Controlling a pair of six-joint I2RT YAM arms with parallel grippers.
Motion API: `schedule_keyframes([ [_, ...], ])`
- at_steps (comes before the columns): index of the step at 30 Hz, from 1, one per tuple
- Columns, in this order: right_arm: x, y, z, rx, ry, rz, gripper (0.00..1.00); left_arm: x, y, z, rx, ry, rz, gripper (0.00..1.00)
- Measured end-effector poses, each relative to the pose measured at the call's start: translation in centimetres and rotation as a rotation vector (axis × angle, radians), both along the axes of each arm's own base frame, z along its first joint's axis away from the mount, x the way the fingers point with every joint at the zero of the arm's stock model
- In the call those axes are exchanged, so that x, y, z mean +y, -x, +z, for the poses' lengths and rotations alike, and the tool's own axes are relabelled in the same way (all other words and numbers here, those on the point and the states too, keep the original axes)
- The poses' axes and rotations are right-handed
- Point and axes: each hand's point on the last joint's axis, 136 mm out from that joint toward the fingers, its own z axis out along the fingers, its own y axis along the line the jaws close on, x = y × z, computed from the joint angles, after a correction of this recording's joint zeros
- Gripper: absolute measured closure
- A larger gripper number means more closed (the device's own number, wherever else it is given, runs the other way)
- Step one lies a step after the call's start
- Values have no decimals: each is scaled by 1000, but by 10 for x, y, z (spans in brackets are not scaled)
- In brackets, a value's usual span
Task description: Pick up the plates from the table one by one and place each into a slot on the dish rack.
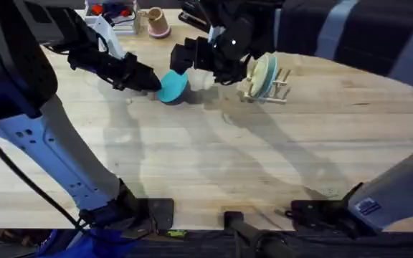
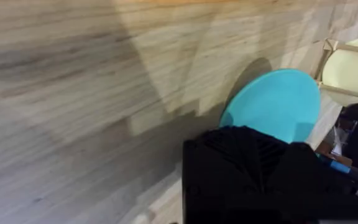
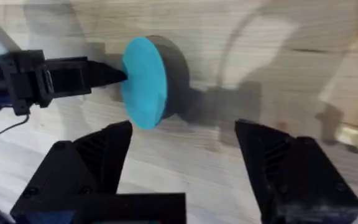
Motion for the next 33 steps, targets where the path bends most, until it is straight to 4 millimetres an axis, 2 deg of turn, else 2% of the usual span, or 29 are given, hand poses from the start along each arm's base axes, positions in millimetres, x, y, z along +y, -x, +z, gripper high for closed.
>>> schedule_keyframes([
  [14,37,-16,-19,21,-143,2,8,0,0,0,-2,-1,0,961],
  [25,53,-17,-42,80,-199,0,7,0,0,0,-2,-1,0,961],
  [33,59,-17,-42,86,-221,2,9,0,0,0,-2,-1,0,960],
])
